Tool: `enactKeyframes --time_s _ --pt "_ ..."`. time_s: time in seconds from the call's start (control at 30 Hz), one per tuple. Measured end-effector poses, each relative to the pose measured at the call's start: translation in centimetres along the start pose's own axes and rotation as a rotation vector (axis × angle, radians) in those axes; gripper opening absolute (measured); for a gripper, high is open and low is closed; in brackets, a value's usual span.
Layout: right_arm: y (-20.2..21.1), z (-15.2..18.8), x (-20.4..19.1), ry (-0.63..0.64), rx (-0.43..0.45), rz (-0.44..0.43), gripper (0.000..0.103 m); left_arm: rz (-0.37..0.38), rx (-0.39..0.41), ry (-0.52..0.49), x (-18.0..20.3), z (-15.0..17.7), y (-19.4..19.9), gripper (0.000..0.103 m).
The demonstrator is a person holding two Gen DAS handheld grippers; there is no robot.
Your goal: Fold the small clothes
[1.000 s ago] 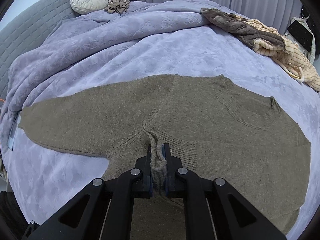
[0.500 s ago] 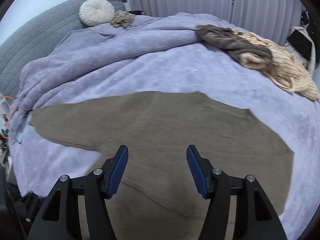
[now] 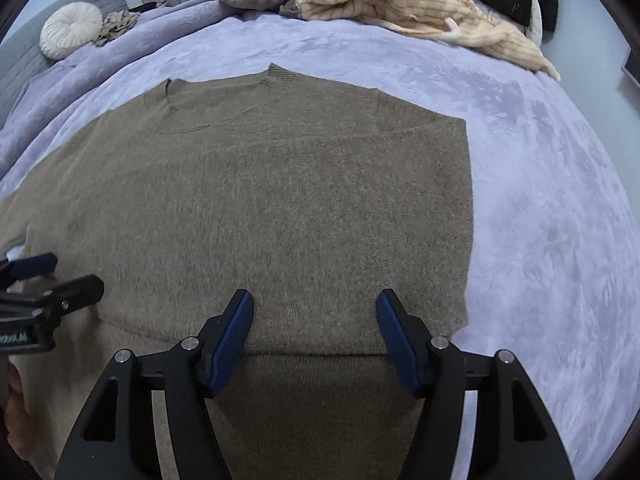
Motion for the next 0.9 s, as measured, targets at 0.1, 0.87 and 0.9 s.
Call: enactKeyframes --time_s 0.1,0.87,0.9 --pt "2.0 0.3 0.5 -0.013 0.070 -0.052 0.068 0.034 0.020 0.023 0.3 0.2 1.6 0.103" --pt "-1.3 -2.6 2.4 -0.199 -0.014 -0.080 0.081 -0.019 0.000 -0.003 3.2 -1.7 0.0 0.103" --pt "-0.7 -1.9 2.2 -0.182 0.006 -0.059 0.081 0.000 0.012 0.005 3.2 -1.5 0.6 0.103"
Point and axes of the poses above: each gripper's, at about its wrist camera, not at the fingertips, and y roughly against the way its jaws point, x to its right, z to its underside, the point moved 5 cm from there along -y, roughly the way its jaws point, and after that the axes turned 12 degrees about -x, right-handed, at the moved point
